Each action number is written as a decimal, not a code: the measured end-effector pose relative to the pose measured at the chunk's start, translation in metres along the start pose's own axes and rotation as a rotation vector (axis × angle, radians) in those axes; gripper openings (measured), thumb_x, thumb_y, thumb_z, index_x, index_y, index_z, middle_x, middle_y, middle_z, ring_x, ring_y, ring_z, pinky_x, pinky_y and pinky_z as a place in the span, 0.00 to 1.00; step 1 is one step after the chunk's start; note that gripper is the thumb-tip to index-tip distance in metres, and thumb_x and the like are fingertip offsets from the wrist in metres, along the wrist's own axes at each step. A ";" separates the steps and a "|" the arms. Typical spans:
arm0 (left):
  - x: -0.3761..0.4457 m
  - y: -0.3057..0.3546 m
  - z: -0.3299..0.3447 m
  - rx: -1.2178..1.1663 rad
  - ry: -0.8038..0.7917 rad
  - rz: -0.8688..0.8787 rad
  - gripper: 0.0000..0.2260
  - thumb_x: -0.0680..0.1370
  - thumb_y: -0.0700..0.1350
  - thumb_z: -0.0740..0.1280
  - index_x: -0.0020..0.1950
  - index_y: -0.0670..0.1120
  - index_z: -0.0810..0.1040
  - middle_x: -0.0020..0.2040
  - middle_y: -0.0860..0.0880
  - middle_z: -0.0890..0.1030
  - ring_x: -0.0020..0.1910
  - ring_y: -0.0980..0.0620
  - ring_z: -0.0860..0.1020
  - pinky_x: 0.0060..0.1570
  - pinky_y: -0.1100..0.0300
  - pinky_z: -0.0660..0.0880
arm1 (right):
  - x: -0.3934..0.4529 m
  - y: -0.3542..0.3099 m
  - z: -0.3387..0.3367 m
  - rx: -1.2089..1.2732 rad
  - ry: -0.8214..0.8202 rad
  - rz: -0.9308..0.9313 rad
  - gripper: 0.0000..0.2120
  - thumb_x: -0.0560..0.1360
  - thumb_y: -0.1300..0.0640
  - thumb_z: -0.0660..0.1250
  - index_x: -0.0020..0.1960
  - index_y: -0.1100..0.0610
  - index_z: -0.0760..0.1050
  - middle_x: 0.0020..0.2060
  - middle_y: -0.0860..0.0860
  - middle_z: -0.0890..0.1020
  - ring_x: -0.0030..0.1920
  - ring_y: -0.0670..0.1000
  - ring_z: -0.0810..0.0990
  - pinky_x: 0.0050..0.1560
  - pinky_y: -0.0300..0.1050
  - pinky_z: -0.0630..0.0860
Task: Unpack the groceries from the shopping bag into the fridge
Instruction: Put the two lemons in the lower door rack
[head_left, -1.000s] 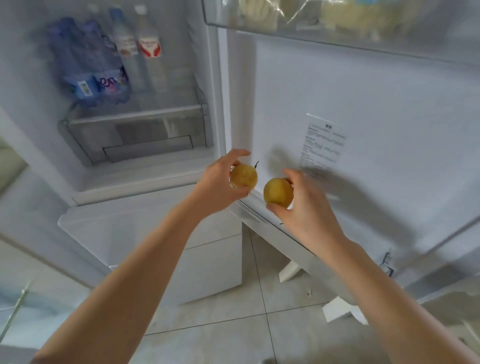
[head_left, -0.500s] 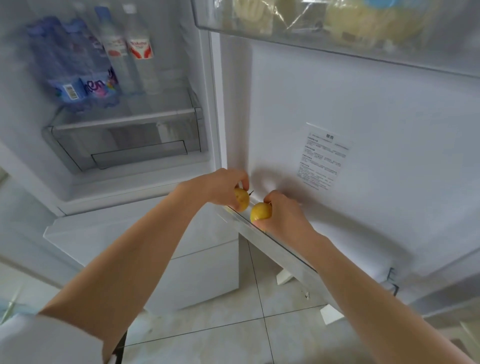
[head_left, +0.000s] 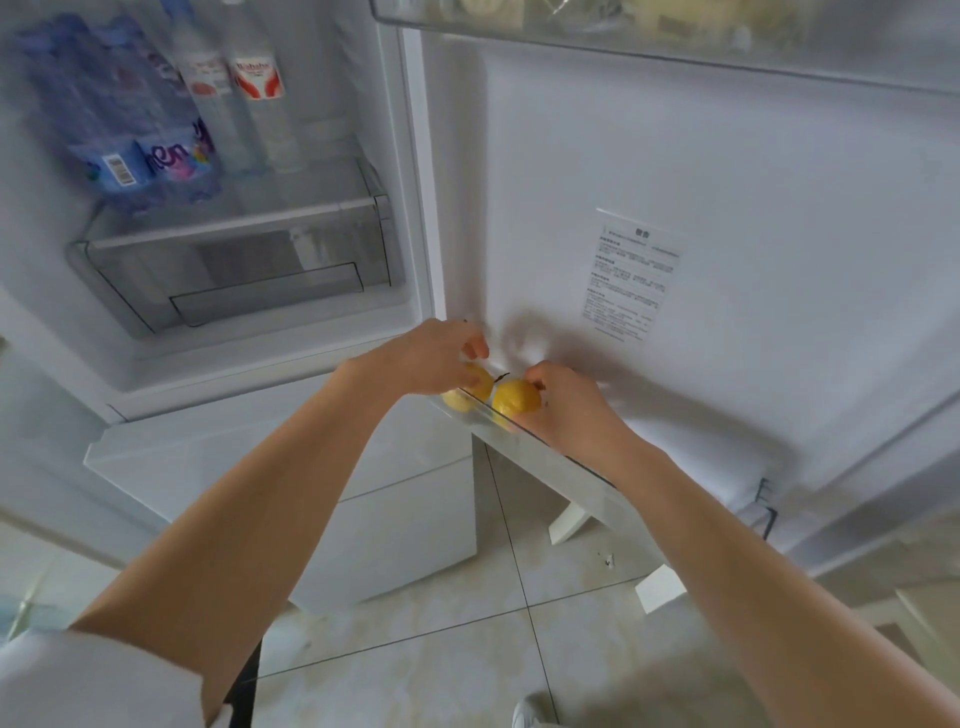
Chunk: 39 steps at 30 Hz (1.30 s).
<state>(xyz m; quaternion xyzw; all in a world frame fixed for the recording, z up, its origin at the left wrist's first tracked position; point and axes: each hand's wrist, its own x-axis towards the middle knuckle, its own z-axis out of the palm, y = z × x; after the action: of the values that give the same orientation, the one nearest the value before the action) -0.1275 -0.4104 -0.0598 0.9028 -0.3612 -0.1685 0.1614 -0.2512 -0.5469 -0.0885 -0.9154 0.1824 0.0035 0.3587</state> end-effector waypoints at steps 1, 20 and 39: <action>-0.004 0.000 0.000 -0.023 0.052 0.005 0.15 0.75 0.46 0.69 0.62 0.49 0.75 0.60 0.51 0.77 0.55 0.51 0.76 0.56 0.58 0.74 | -0.003 0.000 -0.002 -0.008 0.015 -0.020 0.13 0.73 0.49 0.68 0.51 0.56 0.73 0.48 0.51 0.79 0.49 0.53 0.77 0.47 0.46 0.75; -0.131 0.090 0.109 -0.592 0.293 0.253 0.09 0.77 0.39 0.67 0.55 0.49 0.79 0.44 0.56 0.83 0.43 0.62 0.80 0.45 0.72 0.74 | -0.198 0.051 -0.003 0.224 0.381 -0.091 0.12 0.76 0.59 0.67 0.59 0.54 0.76 0.52 0.47 0.81 0.52 0.45 0.80 0.55 0.46 0.77; -0.116 0.252 0.332 -0.258 -0.113 0.234 0.07 0.79 0.47 0.64 0.56 0.53 0.77 0.44 0.58 0.81 0.46 0.60 0.78 0.51 0.58 0.77 | -0.338 0.306 -0.048 0.124 0.345 0.379 0.13 0.77 0.57 0.66 0.61 0.53 0.74 0.52 0.46 0.81 0.53 0.44 0.79 0.57 0.45 0.76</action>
<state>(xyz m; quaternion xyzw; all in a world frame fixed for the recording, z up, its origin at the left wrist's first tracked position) -0.4973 -0.5582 -0.2296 0.8156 -0.4476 -0.2439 0.2737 -0.6760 -0.6733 -0.2070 -0.8282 0.4090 -0.0969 0.3708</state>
